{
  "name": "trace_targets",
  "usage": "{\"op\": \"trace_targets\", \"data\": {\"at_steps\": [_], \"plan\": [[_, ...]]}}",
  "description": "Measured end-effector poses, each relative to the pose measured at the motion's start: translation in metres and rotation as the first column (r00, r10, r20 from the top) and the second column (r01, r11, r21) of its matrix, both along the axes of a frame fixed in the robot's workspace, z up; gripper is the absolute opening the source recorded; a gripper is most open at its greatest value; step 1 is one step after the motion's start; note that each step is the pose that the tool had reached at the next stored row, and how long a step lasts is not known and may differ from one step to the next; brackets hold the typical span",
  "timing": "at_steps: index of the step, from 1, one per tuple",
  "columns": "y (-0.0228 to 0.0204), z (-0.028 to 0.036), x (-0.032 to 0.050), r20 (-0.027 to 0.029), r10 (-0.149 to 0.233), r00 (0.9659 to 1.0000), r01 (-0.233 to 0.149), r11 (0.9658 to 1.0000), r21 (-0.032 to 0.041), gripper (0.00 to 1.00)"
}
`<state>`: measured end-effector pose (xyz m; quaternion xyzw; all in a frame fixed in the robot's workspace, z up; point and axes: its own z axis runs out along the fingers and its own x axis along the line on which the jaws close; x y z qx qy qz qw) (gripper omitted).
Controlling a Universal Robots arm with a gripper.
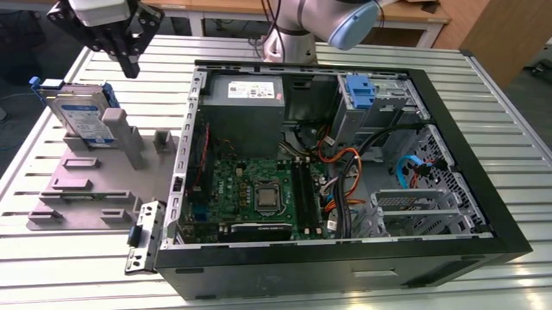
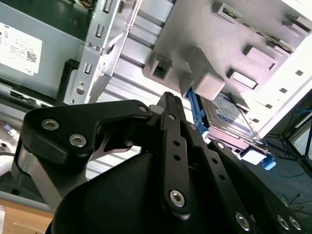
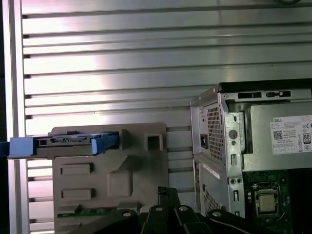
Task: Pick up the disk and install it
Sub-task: 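Reach for the disk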
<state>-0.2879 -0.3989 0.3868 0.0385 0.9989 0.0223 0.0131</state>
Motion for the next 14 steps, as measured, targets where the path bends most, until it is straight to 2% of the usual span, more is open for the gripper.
{"op": "trace_targets", "data": {"at_steps": [10,14], "plan": [[0.0000,-0.0017,-0.0253,0.0000,0.000,1.0000,0.000,1.0000,-0.0001,0.11],[0.0000,-0.0018,-0.0298,-0.0002,0.000,1.0000,0.000,1.0000,-0.0001,0.11]]}}
